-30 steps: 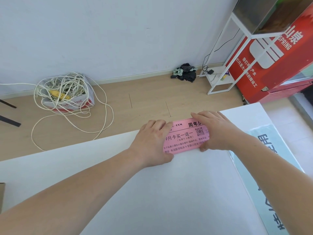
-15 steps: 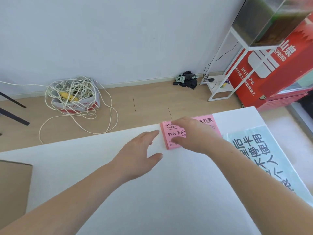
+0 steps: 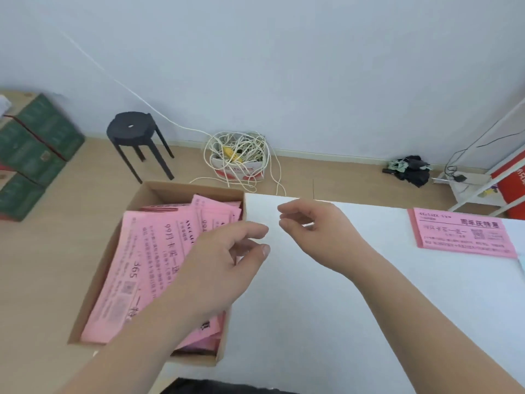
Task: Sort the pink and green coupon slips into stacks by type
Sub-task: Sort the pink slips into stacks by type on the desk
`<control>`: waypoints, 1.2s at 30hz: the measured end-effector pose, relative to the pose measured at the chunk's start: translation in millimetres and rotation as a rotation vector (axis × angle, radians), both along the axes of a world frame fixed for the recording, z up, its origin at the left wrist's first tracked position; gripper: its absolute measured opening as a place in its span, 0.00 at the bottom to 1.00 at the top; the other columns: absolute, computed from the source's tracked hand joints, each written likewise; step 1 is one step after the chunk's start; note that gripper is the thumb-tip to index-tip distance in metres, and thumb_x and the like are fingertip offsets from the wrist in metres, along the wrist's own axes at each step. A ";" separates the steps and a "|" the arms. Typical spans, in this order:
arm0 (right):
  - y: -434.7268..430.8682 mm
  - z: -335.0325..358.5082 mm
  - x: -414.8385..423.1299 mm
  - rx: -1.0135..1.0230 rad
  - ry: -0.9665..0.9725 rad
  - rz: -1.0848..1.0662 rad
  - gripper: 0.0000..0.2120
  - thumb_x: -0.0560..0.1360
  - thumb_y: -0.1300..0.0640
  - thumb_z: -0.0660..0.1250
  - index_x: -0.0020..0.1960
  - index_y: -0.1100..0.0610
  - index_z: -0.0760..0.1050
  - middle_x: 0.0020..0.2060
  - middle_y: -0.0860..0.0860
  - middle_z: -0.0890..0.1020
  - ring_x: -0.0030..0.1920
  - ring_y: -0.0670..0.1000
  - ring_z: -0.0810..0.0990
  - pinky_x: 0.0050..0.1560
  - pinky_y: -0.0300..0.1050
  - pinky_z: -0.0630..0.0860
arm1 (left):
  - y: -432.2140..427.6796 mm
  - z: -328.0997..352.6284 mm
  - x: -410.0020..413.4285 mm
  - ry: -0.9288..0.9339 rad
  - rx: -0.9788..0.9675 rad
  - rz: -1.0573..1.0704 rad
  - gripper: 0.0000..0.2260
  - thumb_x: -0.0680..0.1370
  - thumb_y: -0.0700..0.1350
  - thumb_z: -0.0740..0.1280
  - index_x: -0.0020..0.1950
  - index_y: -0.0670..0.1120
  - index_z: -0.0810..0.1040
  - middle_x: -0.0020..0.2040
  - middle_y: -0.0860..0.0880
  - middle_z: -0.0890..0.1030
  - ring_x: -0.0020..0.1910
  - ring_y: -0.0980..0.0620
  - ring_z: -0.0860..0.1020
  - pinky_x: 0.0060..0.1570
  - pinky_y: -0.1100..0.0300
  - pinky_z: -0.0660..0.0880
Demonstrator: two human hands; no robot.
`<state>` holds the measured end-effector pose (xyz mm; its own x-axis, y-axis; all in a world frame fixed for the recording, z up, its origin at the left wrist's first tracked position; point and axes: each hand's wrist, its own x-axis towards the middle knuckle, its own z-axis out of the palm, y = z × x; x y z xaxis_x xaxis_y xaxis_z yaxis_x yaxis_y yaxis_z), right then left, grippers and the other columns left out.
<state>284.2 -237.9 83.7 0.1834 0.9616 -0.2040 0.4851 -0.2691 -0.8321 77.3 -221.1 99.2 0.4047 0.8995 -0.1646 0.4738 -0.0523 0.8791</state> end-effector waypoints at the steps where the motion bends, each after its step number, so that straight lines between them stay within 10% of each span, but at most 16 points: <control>1: 1.6 0.8 -26.8 0.030 0.037 0.007 0.11 0.79 0.53 0.70 0.61 0.46 0.82 0.51 0.37 0.84 0.53 0.35 0.80 0.53 0.33 0.75 | -2.6 1.5 -26.2 -0.017 0.012 0.050 0.11 0.78 0.45 0.72 0.57 0.61 0.83 0.50 0.65 0.84 0.53 0.65 0.81 0.51 0.72 0.75; 7: 0.6 -35.2 -148.2 0.281 -0.205 0.047 0.12 0.76 0.60 0.73 0.59 0.53 0.84 0.61 0.43 0.81 0.70 0.43 0.72 0.73 0.39 0.66 | -14.0 -20.5 -159.8 0.021 0.022 0.255 0.12 0.80 0.39 0.69 0.53 0.57 0.83 0.55 0.66 0.83 0.55 0.65 0.81 0.54 0.69 0.78; 13: -15.7 -34.3 -179.6 0.121 -0.410 0.162 0.12 0.79 0.53 0.68 0.62 0.50 0.82 0.61 0.39 0.80 0.63 0.42 0.76 0.63 0.40 0.74 | -13.4 -43.6 -202.6 0.219 -0.033 0.226 0.12 0.80 0.45 0.68 0.62 0.56 0.81 0.52 0.62 0.82 0.53 0.62 0.81 0.55 0.58 0.80; 18: -17.2 -29.4 -192.5 -0.047 -0.531 0.187 0.20 0.81 0.47 0.64 0.72 0.47 0.75 0.74 0.40 0.70 0.73 0.43 0.70 0.70 0.42 0.69 | -13.7 -39.9 -190.0 0.167 -0.102 0.180 0.15 0.81 0.46 0.68 0.68 0.55 0.78 0.52 0.63 0.79 0.50 0.64 0.79 0.47 0.70 0.77; 23: -3.9 -20.3 -192.0 -0.076 -0.382 0.086 0.17 0.81 0.51 0.64 0.69 0.51 0.76 0.61 0.43 0.80 0.56 0.45 0.78 0.56 0.38 0.73 | -20.4 -36.5 -169.2 0.173 -0.071 0.198 0.21 0.81 0.51 0.68 0.74 0.57 0.72 0.64 0.62 0.76 0.61 0.61 0.76 0.65 0.61 0.73; 27: 2.0 -18.7 -192.1 -0.144 -0.320 0.094 0.23 0.81 0.51 0.64 0.75 0.48 0.70 0.65 0.43 0.79 0.63 0.48 0.78 0.60 0.39 0.71 | -22.7 -39.3 -163.9 0.156 -0.062 0.244 0.20 0.81 0.51 0.67 0.73 0.58 0.72 0.64 0.64 0.76 0.62 0.59 0.75 0.67 0.56 0.73; 33: -3.4 -21.6 -176.1 -0.154 -0.055 0.025 0.20 0.80 0.49 0.68 0.72 0.47 0.72 0.57 0.34 0.80 0.57 0.33 0.79 0.51 0.25 0.72 | -32.2 -38.7 -157.5 0.143 0.225 0.265 0.11 0.81 0.51 0.66 0.62 0.61 0.79 0.54 0.71 0.77 0.57 0.65 0.74 0.54 0.72 0.70; 36: -1.9 -18.8 -169.1 -0.192 0.133 -0.026 0.22 0.78 0.44 0.71 0.70 0.49 0.76 0.61 0.38 0.82 0.58 0.33 0.80 0.61 0.34 0.77 | -41.0 -45.0 -152.9 0.277 0.456 0.151 0.11 0.78 0.50 0.63 0.57 0.55 0.81 0.59 0.57 0.82 0.55 0.55 0.78 0.51 0.60 0.80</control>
<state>115.1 -239.8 64.9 0.1673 0.8981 -0.4068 0.3653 -0.4397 -0.8205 -75.6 -262.1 54.3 0.2625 0.9493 0.1732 0.7156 -0.3119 0.6250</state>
